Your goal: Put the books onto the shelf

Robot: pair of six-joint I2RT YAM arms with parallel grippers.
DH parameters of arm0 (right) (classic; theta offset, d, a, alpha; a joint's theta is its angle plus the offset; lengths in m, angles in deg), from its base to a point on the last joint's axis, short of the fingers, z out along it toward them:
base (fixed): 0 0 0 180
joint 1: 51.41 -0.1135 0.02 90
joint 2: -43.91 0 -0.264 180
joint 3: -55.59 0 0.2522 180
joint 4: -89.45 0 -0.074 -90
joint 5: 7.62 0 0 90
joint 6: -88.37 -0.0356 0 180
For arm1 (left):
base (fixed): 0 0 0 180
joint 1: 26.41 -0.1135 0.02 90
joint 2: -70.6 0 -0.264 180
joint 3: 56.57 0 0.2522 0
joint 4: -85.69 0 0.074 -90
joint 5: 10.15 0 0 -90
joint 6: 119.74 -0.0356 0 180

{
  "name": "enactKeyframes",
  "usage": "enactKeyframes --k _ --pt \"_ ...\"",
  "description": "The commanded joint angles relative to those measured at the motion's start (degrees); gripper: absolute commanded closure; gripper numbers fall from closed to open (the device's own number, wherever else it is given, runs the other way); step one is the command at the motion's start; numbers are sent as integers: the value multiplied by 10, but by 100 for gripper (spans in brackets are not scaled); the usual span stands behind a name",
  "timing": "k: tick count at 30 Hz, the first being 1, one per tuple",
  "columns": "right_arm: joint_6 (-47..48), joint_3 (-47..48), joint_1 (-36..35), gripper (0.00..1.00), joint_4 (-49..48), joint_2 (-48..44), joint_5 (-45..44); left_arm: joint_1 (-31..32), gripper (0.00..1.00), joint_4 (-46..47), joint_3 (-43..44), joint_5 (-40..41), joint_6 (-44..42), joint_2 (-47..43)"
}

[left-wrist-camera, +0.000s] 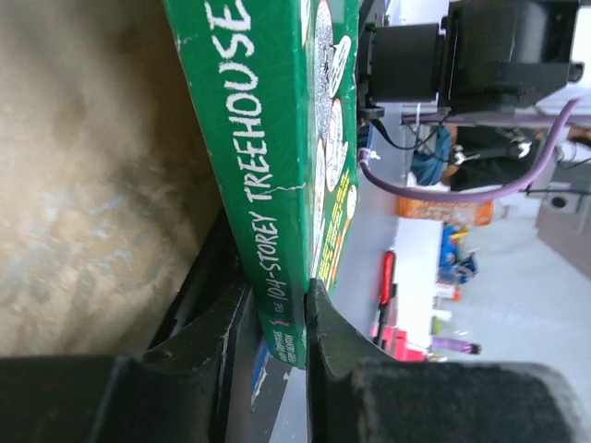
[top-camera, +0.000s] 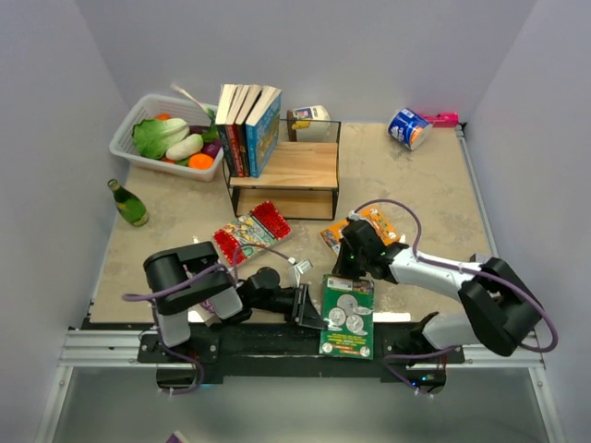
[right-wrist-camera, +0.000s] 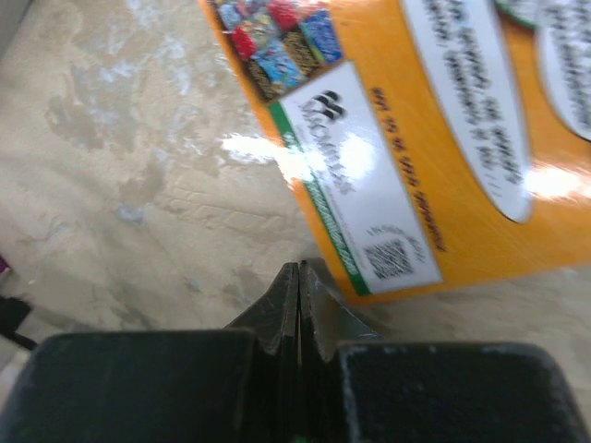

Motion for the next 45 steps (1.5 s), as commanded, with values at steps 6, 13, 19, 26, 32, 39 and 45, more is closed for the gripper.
enactKeyframes --k 6,13,19,26,32,39,45 --pt "60 133 -5 74 304 -190 -144 10 100 -208 38 53 -166 -260" --pt "66 239 -4 61 377 -245 -193 11 100 -392 56 120 -216 -409" --pt "59 298 -5 59 398 -278 -241 11 100 -440 55 154 -225 -485" --pt "53 341 -4 57 409 -305 -272 12 100 -444 39 172 -221 -516" --pt "20 290 -5 34 299 -400 -249 11 100 -459 40 216 -217 -554" --pt "16 234 -5 29 234 -430 -162 10 100 -504 83 293 -221 -628" --pt "7 169 -5 29 116 -465 -159 9 100 -576 181 392 -304 -661"
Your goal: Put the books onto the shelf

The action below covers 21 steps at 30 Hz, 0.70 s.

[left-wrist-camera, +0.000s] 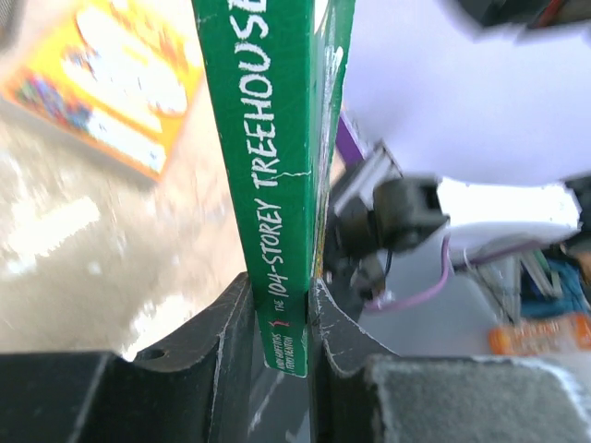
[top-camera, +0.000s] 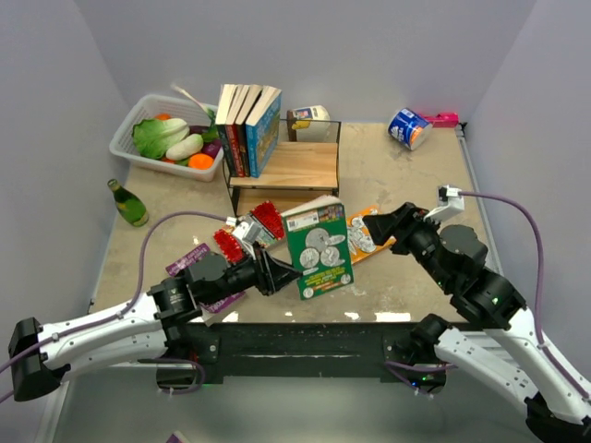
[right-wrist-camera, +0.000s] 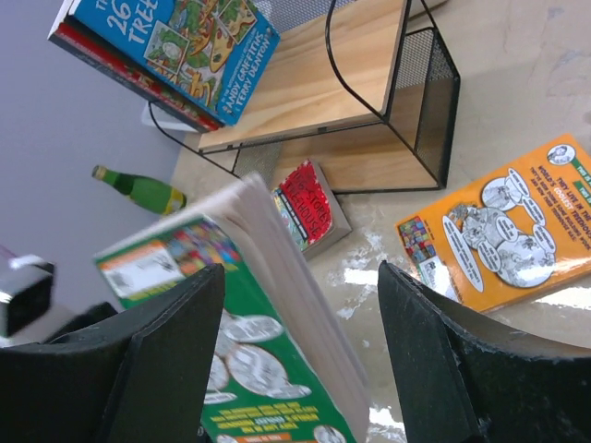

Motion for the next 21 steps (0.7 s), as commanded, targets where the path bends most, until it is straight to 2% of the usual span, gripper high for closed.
enactKeyframes --k 1,6,9,14,20,21 --pt "-11 -21 -2 29 -104 -6 11 -1 100 9 125 96 -100 -12" --pt "-1 22 -2 29 -110 44 -11 -1 100 -69 281 127 -191 39" --pt "-3 46 -2 29 -109 62 -47 -1 100 -77 340 171 -245 66" --pt "-6 82 -2 29 -106 119 -110 -1 100 -87 385 301 -361 112" --pt "-9 101 0 29 -139 160 -148 -1 100 25 396 432 -504 175" --pt "-9 103 -1 29 -149 164 -154 -1 100 73 387 443 -523 183"
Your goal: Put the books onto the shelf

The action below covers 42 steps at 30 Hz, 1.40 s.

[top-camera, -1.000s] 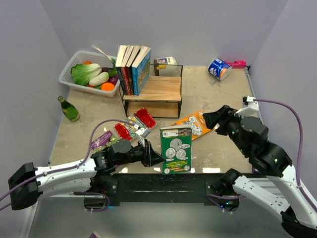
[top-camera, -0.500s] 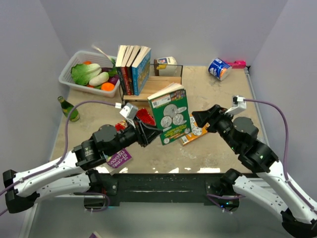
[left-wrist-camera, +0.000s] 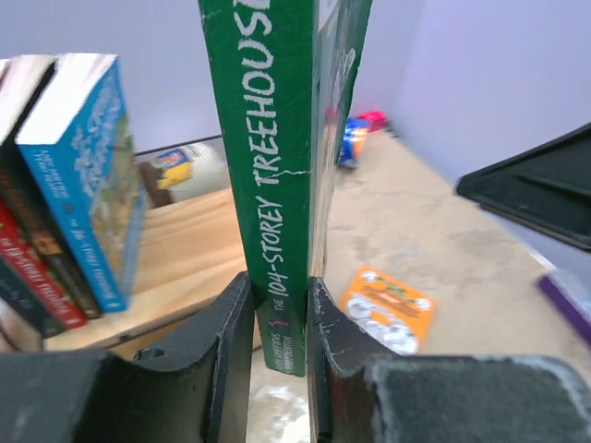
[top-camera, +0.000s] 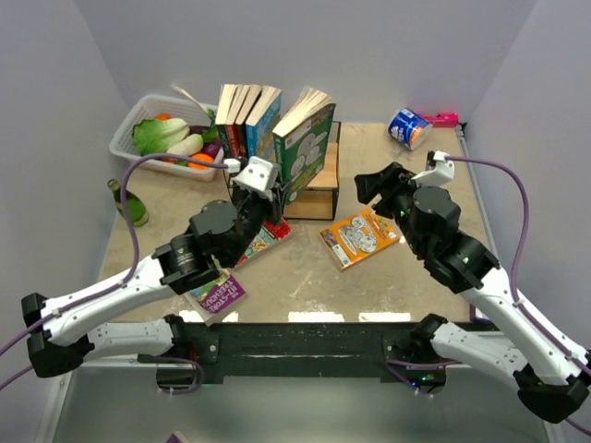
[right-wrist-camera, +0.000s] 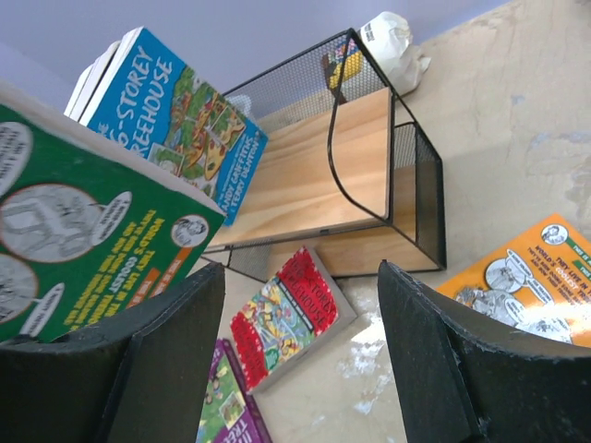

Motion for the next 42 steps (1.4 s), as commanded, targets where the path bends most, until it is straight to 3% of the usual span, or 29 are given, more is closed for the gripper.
enactKeyframes --k 1,5,9,18,42 --pt "-5 26 0 29 -56 18 -54 -1 100 185 10 137 -158 34" --pt "2 38 0 29 -66 40 -56 -17 100 281 -11 166 -192 65" --pt "7 38 0 29 -83 59 -53 -45 100 327 -14 170 -161 102" --pt "12 52 7 30 -80 103 -85 -82 100 332 -24 136 -53 180" --pt "11 11 34 30 -120 128 -60 -131 100 438 -41 152 -2 307"
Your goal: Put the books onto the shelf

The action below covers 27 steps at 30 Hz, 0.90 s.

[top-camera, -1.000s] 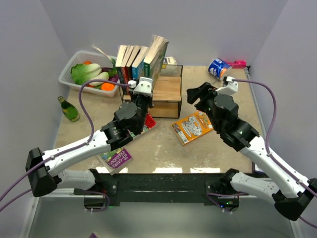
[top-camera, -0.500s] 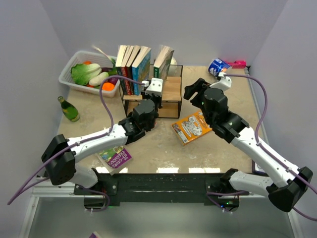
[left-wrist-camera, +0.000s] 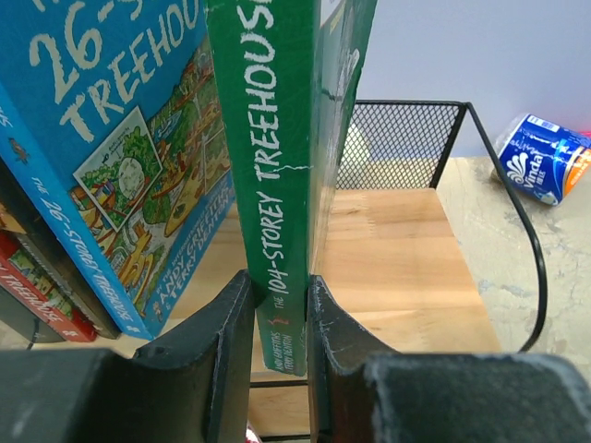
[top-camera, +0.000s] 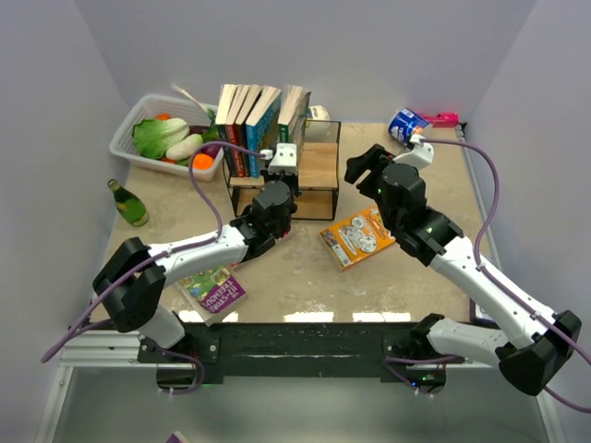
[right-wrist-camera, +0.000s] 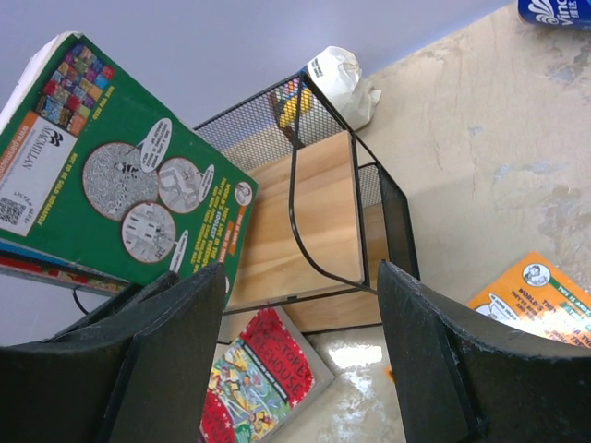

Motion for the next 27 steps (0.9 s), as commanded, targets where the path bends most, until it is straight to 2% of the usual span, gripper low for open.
enactKeyframes --k 1,21,23,24,27 --pt "-2 -12 6 30 -32 -11 2 -13 100 106 4 13 33 8" --pt "-6 -34 7 30 -40 -4 20 -40 100 112 6 20 28 49" --pt "-5 -34 8 30 -40 -4 20 -40 91 106 7 20 30 47" --pt "-6 -34 8 30 -40 -4 19 -39 82 103 6 20 30 45" --pt "-6 -34 8 30 -41 -5 20 -40 70 93 7 22 31 38"
